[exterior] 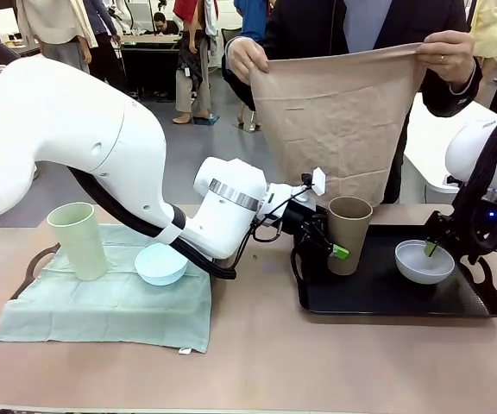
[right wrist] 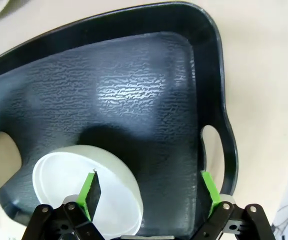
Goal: Set up a tray with a mat and arrange the tableware.
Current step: Pick up the Picnic Bowl and Reusable plastic cup from the Handle tray in front of the human's position and hold them in the air.
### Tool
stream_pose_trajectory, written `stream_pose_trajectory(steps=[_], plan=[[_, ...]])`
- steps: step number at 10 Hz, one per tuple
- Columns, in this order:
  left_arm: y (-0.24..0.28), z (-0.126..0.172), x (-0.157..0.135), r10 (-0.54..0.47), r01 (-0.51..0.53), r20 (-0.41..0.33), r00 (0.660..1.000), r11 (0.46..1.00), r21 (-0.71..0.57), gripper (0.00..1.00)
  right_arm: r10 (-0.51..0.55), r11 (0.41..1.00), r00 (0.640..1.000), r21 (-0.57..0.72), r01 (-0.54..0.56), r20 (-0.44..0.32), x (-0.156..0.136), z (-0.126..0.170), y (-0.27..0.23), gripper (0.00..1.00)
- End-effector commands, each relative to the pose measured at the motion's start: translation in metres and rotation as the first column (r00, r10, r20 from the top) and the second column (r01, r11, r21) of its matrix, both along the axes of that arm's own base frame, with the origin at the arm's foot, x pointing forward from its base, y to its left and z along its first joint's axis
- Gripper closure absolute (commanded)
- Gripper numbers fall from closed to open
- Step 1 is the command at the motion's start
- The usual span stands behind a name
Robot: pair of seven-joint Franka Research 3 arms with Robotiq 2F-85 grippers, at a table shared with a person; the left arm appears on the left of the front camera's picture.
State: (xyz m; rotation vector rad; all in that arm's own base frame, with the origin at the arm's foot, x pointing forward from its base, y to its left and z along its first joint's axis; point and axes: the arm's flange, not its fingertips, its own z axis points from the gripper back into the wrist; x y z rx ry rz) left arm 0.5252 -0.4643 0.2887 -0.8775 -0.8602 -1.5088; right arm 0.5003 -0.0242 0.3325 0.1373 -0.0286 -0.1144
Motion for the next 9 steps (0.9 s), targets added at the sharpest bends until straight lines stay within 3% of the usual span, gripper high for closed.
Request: stream_pose_trajectory(steps=[1,2,3,4,5,7,8,9], plan=[[-0.005,-0.0064,0.0029,0.002,-0.002,0.021,1.0,1.0,-0.008,0.0,0.017,1.0,1.0,-0.018,-0.017,0.018,0.0072,-0.0092,-0.0022,0.0],[-0.0046,-0.0096,0.0049,0.004,-0.003,0.021,1.0,1.0,-0.007,0.0,0.029,0.999,1.0,-0.017,-0.029,0.011,0.0076,-0.0133,-0.0005,0.0],[-0.005,-0.012,0.006,0.008,-0.008,0.024,1.0,1.0,-0.014,0.53,0.058,0.998,0.998,-0.021,-0.058,0.005,0.0068,-0.0168,0.0007,0.4],[-0.0071,-0.0115,0.0072,0.002,-0.002,0.024,1.0,1.0,-0.017,0.6,0.057,0.998,0.998,-0.022,-0.057,0.0,0.0079,-0.0183,0.0017,0.58],[-0.0072,-0.0106,0.0069,0.006,-0.006,0.025,1.0,1.0,-0.019,1.0,0.065,0.998,0.998,-0.024,-0.065,-0.003,0.007,-0.0184,0.0021,0.99],[-0.008,-0.0098,0.0071,0.009,-0.009,0.023,1.0,1.0,-0.02,1.0,0.067,0.997,0.998,-0.026,-0.067,-0.006,0.0067,-0.018,0.0018,1.0],[-0.0074,-0.0082,0.0078,0.009,-0.008,0.022,1.0,1.0,-0.018,0.78,0.065,0.998,0.998,-0.026,-0.065,-0.006,0.007,-0.0167,0.0025,1.0],[-0.0069,-0.0086,0.007,0.01,-0.01,0.022,1.0,1.0,-0.018,0.78,0.059,0.998,0.998,-0.031,-0.059,-0.006,0.0067,-0.0169,0.0017,0.98]])
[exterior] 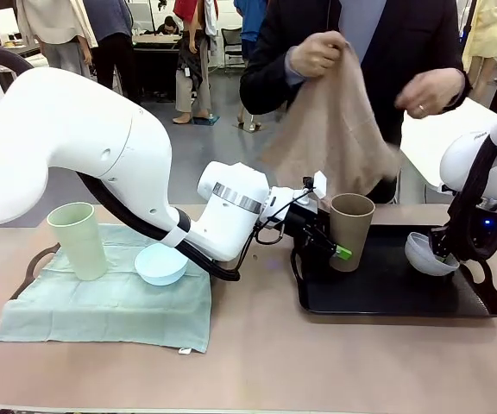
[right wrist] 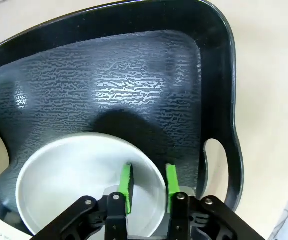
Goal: Set up a tray with a mat and arrange the tableware.
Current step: Pick up the Picnic Bowl and Reusable plastic cup from the Handle tray in front of the human's position and hold them in the air.
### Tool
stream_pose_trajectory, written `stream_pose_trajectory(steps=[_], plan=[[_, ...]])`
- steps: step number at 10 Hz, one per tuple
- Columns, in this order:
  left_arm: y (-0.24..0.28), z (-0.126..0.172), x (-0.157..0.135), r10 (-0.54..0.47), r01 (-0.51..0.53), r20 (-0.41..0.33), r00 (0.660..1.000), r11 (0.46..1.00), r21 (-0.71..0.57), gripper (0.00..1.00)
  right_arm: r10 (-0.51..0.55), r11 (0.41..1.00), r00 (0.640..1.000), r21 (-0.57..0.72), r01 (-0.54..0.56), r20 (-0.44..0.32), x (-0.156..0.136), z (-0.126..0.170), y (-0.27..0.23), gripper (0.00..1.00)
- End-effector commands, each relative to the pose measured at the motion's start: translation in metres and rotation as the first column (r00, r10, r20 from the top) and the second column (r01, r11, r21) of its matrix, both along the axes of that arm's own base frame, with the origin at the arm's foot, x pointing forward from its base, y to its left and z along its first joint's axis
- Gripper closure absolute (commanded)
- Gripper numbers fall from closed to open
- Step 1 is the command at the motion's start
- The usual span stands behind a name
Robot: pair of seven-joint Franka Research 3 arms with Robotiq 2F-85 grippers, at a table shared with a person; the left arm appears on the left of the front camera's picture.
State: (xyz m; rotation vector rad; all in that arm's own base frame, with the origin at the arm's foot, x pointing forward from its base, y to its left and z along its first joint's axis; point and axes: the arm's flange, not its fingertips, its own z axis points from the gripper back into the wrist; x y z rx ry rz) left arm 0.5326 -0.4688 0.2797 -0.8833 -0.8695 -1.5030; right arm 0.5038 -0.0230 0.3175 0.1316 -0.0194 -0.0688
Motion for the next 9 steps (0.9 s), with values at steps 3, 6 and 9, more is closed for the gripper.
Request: stream_pose_trajectory(steps=[3,6,9], plan=[[0.001,0.004,0.0,0.02,-0.02,0.017,1.0,1.0,-0.007,1.0,-0.004,0.999,1.0,-0.038,0.004,0.006,0.005,0.003,0.002,1.0],[0.005,0.009,0.001,0.029,-0.028,0.019,0.999,0.999,-0.015,0.78,-0.002,0.998,1.0,-0.056,0.002,0.005,0.007,0.007,0.006,1.0],[0.011,0.022,-0.005,0.046,-0.047,-0.023,0.999,0.999,-0.018,0.72,0.002,0.999,1.0,-0.042,-0.002,0.004,0.004,0.021,0.007,1.0]])
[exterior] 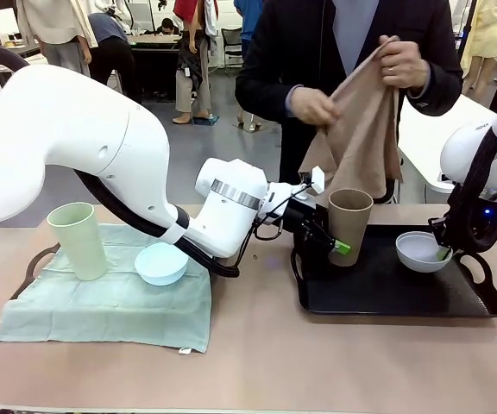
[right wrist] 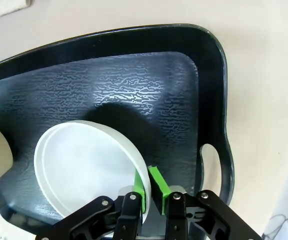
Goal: Set up a tray with a mat and arrange the tableware.
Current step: Pick up the Picnic Bowl and Reusable plastic cup from the Handle tray in front of the human's position and hold them in the air.
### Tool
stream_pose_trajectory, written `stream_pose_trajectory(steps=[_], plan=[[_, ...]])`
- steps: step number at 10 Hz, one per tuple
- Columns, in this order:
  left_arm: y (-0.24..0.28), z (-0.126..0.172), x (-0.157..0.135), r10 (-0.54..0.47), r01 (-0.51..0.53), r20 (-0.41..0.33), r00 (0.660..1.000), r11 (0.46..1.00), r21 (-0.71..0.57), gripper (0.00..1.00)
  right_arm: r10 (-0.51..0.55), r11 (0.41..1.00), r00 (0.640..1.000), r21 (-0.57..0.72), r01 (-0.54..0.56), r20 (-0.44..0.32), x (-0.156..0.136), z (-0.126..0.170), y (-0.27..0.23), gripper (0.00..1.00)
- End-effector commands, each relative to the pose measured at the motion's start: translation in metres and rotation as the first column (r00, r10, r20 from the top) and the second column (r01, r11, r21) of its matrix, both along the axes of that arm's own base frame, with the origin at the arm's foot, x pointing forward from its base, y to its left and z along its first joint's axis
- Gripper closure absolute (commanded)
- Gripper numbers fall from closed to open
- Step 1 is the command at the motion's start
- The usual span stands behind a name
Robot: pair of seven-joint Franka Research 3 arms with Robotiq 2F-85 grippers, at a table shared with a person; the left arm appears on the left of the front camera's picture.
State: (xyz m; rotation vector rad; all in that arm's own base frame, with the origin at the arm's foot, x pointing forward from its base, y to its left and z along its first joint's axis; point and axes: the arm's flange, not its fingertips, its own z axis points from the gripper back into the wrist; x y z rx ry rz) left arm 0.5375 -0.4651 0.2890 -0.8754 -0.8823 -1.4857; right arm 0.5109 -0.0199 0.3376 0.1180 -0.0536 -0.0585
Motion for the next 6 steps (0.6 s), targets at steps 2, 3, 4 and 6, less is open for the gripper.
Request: stream_pose_trajectory(steps=[2,3,4,6], plan=[[0.018,0.054,-0.029,0.025,-0.026,-0.037,0.999,0.999,-0.029,0.72,0.031,0.999,0.999,0.038,-0.031,0.005,-0.028,0.068,0.01,1.0],[0.023,0.084,-0.041,0.044,-0.044,-0.02,0.999,0.999,-0.013,0.72,0.06,0.997,0.997,0.052,-0.063,0.057,-0.046,0.116,0.01,1.0],[0.026,0.111,-0.049,0.059,-0.059,-0.001,0.998,0.998,-0.01,0.72,0.073,0.996,0.992,0.043,-0.078,0.103,-0.063,0.158,0.009,1.0],[0.029,0.159,-0.069,0.073,-0.073,0.062,0.995,0.997,-0.011,0.72,0.101,0.994,0.978,0.019,-0.106,0.181,-0.1,0.227,0.015,1.0]])
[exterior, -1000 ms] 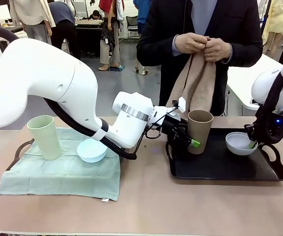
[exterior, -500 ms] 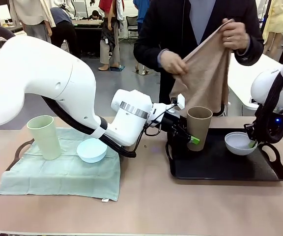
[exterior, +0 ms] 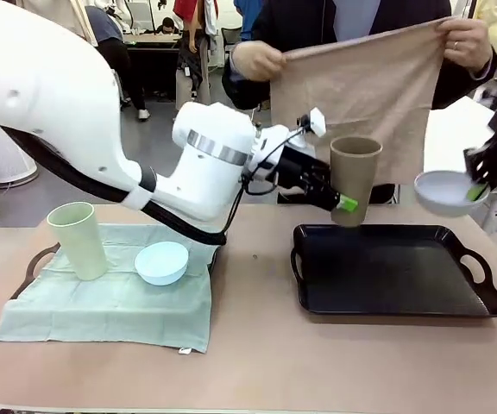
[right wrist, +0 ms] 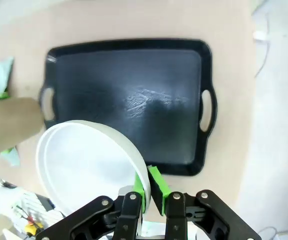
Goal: Set up a tray with a mat and arrange the tableware.
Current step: Pick up the Picnic Bowl and Reusable plastic cup from the Handle tray in front of the human's position and hold them in the air, then place the Picnic Bowl and Reusable plastic cup back onto the Handle tray in front of the human's position.
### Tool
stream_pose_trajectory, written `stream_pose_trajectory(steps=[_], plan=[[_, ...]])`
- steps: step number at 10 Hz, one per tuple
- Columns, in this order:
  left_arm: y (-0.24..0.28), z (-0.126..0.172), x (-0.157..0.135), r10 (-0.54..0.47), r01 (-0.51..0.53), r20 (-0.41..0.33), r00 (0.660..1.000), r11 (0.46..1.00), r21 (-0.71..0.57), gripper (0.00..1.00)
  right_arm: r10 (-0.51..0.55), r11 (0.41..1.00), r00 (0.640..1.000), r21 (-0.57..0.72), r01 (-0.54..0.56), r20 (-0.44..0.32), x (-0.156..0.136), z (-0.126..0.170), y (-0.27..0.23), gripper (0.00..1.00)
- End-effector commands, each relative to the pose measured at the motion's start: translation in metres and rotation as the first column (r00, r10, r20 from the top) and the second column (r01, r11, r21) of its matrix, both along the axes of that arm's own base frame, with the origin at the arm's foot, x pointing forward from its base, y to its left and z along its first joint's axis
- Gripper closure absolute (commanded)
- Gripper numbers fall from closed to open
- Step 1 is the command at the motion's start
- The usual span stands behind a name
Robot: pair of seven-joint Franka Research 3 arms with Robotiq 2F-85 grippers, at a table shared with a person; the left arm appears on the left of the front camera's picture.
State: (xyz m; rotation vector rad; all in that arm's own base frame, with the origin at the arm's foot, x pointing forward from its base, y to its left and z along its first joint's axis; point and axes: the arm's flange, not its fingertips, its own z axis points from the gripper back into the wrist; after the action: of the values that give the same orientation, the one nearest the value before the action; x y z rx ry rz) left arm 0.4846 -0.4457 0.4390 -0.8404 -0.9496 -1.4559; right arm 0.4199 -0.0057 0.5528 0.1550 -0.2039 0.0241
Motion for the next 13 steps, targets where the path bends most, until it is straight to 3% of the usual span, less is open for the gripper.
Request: stream_pose_trajectory(steps=[1,2,3,13], plan=[[0.01,0.027,-0.024,0.03,-0.03,0.044,0.999,0.999,0.015,0.72,0.024,0.999,0.998,-0.026,-0.023,0.052,-0.016,0.028,0.002,1.0],[0.011,0.035,-0.025,0.023,-0.024,0.063,0.998,1.0,0.009,0.72,0.014,0.999,0.999,-0.03,-0.013,0.036,-0.007,0.025,-0.002,1.0],[0.003,0.025,-0.011,0.007,-0.007,0.03,1.0,1.0,-0.006,0.72,0.009,1.0,0.999,-0.003,-0.009,0.043,-0.02,0.033,0.002,1.0],[0.003,0.025,-0.011,0.007,-0.007,0.03,1.0,1.0,-0.006,0.72,0.009,1.0,0.999,-0.003,-0.009,0.043,-0.02,0.033,0.002,1.0]])
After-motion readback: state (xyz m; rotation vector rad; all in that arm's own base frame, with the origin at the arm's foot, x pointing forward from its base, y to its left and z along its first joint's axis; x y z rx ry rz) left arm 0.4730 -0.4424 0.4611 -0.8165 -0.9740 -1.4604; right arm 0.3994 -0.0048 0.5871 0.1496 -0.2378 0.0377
